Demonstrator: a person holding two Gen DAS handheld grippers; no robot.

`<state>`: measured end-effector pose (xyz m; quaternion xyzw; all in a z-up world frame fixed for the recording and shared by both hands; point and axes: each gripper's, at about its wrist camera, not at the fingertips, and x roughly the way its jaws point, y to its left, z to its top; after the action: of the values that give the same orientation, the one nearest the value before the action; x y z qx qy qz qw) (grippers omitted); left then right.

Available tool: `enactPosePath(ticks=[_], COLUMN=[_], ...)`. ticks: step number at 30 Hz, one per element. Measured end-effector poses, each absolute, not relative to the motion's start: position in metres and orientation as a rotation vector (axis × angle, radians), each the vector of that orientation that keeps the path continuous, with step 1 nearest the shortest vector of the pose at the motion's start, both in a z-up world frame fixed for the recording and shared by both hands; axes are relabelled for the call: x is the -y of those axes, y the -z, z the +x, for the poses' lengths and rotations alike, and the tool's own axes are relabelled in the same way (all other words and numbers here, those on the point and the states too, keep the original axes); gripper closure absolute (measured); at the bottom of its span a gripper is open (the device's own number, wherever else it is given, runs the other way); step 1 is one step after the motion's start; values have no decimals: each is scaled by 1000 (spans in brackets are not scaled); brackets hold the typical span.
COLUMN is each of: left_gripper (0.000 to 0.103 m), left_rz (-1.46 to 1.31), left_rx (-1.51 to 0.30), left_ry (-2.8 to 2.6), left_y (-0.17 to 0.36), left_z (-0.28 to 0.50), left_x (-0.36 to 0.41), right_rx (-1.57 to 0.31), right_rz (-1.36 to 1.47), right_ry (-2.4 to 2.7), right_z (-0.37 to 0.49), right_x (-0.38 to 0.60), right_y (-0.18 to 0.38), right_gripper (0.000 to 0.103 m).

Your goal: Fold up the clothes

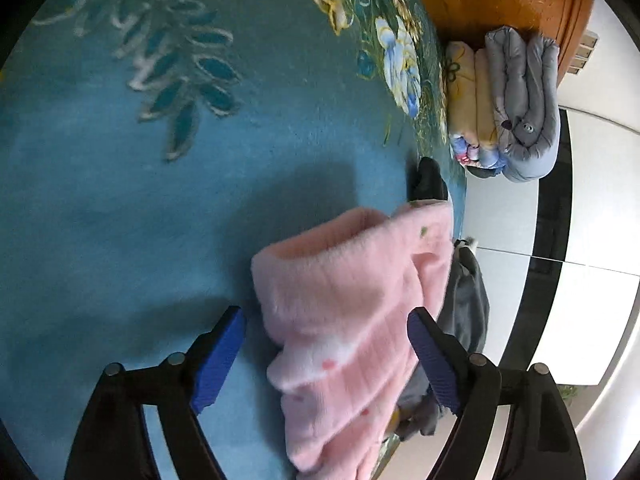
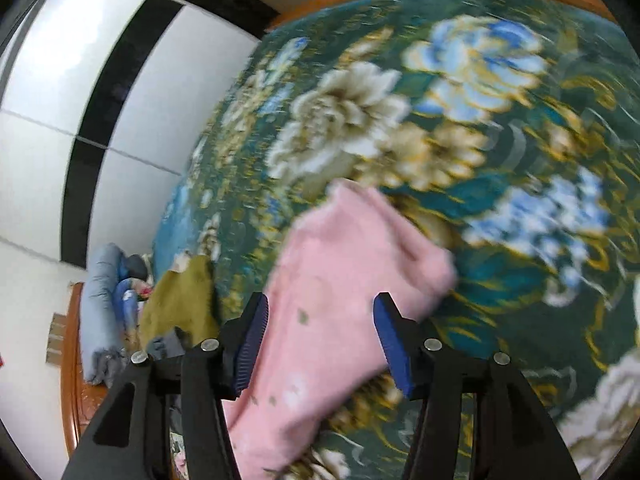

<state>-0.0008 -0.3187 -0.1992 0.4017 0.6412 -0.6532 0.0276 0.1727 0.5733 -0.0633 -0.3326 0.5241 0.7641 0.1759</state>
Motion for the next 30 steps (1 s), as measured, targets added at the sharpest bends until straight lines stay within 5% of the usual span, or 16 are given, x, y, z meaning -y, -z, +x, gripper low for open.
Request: enactPosePath(ticks=[6,8,10,13,30], left_gripper=[20,35,64,77,79], left_rz=[1188,1201,1241,1245,1200], left_rx=[-2053,-2006,-1906,-1849,-1868], left_ry=[1969,1975,1996,2010,2024], left_y=[209,208,205,198,178], left_z=[-18,-23,-28,-31,-32], left_x=[318,319,319,319,329], right_rx=[-1549,-1570,-1591,-1613,-1669], right_rz=[-981,-993,-1006,-992,-704], right_ry=[-2084,-2057,-2030,-2012,-2057], right_z=[196,203,211,214,175], right_x=[-565,-562,-559,-560,-600], right_y=[91,100,110,121,159], right_gripper=[47,47,46,35,33])
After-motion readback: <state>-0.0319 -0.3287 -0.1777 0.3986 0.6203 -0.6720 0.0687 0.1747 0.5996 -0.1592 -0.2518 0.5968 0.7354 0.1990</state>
